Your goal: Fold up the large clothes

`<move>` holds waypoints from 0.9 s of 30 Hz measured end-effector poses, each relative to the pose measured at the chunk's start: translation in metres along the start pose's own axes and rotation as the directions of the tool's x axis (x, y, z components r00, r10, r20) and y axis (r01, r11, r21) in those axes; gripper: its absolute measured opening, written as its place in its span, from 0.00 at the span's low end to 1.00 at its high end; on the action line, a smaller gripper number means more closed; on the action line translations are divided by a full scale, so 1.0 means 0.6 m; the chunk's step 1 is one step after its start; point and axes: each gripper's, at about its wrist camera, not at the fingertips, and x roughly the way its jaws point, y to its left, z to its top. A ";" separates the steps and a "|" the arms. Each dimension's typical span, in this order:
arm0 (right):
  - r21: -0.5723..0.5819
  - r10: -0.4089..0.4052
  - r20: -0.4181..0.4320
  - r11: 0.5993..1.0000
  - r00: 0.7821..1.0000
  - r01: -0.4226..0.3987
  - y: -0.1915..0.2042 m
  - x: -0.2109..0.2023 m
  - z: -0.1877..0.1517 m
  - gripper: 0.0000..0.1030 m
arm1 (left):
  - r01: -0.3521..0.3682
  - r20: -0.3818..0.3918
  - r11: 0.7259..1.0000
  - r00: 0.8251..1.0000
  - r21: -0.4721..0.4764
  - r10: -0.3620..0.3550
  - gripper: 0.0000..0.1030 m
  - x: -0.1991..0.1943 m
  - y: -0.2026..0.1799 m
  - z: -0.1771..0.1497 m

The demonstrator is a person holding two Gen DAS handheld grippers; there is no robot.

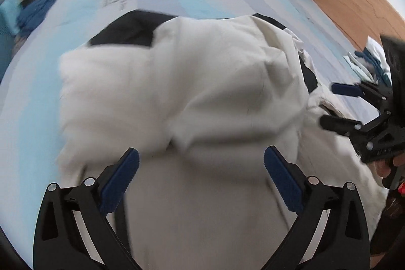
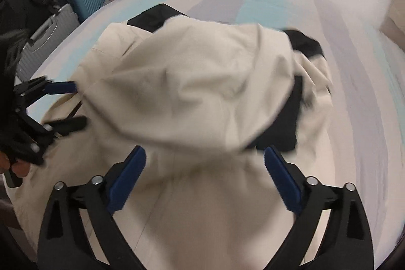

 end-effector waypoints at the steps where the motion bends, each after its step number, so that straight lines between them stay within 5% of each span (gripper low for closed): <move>1: 0.015 -0.011 -0.010 1.000 1.000 0.011 -0.001 -0.011 -0.013 0.92 | -0.015 -0.008 1.000 1.000 -0.020 0.015 0.94 -0.021 0.011 -0.021; 10: 0.061 -0.099 -0.109 0.992 0.989 0.106 -0.028 -0.102 -0.156 0.92 | -0.143 -0.125 0.978 0.984 -0.149 0.125 0.94 -0.146 0.053 -0.221; 19: 0.099 -0.135 -0.228 0.982 0.964 0.161 -0.068 -0.161 -0.324 0.92 | -0.239 -0.203 0.958 0.957 -0.158 0.206 0.94 -0.223 0.051 -0.378; 27: 0.193 -0.122 -0.290 0.964 0.949 0.183 -0.085 -0.184 -0.423 0.92 | -0.222 -0.260 0.955 0.951 -0.199 0.167 0.94 -0.214 0.064 -0.451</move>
